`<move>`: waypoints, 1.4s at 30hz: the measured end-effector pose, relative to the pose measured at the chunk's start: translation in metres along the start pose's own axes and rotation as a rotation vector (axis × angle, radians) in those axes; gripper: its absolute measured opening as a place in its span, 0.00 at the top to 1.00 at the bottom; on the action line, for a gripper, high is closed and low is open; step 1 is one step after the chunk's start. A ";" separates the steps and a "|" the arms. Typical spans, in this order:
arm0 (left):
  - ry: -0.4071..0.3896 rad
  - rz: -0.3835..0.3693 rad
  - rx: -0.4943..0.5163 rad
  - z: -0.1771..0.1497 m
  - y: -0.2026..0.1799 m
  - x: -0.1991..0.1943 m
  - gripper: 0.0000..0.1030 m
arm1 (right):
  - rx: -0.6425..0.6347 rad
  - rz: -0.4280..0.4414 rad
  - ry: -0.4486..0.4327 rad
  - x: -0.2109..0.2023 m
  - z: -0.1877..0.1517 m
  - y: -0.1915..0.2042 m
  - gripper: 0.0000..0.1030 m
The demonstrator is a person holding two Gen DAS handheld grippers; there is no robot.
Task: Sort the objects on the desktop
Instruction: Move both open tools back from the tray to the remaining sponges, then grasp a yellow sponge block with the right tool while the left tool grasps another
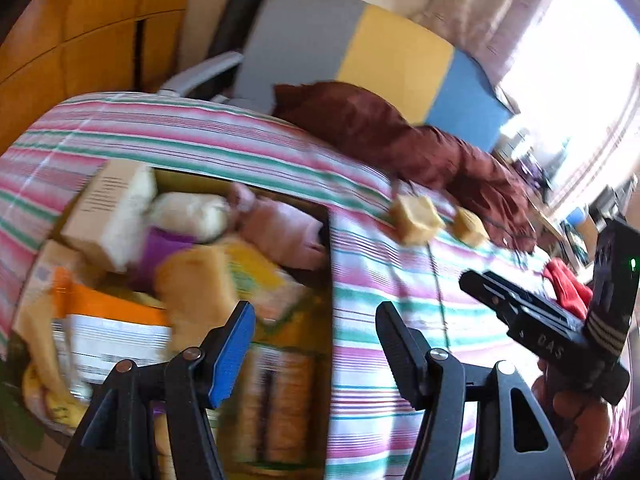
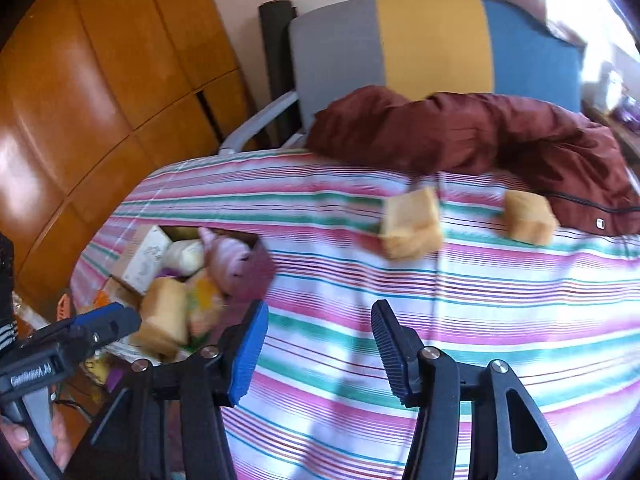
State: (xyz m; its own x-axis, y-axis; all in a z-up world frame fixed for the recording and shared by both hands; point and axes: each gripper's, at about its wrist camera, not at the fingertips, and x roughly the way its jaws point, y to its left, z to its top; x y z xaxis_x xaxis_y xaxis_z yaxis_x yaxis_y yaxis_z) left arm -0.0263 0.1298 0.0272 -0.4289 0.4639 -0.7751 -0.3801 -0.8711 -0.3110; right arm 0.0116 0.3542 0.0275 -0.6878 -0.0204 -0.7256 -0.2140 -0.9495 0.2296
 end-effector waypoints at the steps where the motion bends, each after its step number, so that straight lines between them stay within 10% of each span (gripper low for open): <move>1: 0.014 -0.013 0.016 -0.002 -0.010 0.005 0.38 | 0.005 -0.014 -0.002 -0.003 -0.001 -0.007 0.46; 16: 0.245 -0.087 0.152 -0.032 -0.101 0.089 0.34 | 0.195 -0.173 0.072 -0.008 -0.011 -0.146 0.28; 29: 0.284 -0.062 0.168 -0.021 -0.121 0.121 0.34 | 0.152 -0.270 0.023 0.043 0.058 -0.201 0.13; 35: 0.245 -0.039 0.129 0.008 -0.120 0.132 0.21 | 0.175 -0.270 0.032 0.082 0.072 -0.216 0.15; 42: 0.230 -0.001 0.095 0.042 -0.120 0.158 0.21 | 0.182 -0.278 0.037 0.097 0.062 -0.225 0.43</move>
State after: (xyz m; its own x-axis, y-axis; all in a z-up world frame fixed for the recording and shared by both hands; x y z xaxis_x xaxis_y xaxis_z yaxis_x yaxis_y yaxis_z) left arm -0.0825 0.3145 -0.0348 -0.2351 0.4064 -0.8829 -0.4605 -0.8465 -0.2670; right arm -0.0500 0.5850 -0.0540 -0.5608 0.2168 -0.7991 -0.5124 -0.8490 0.1292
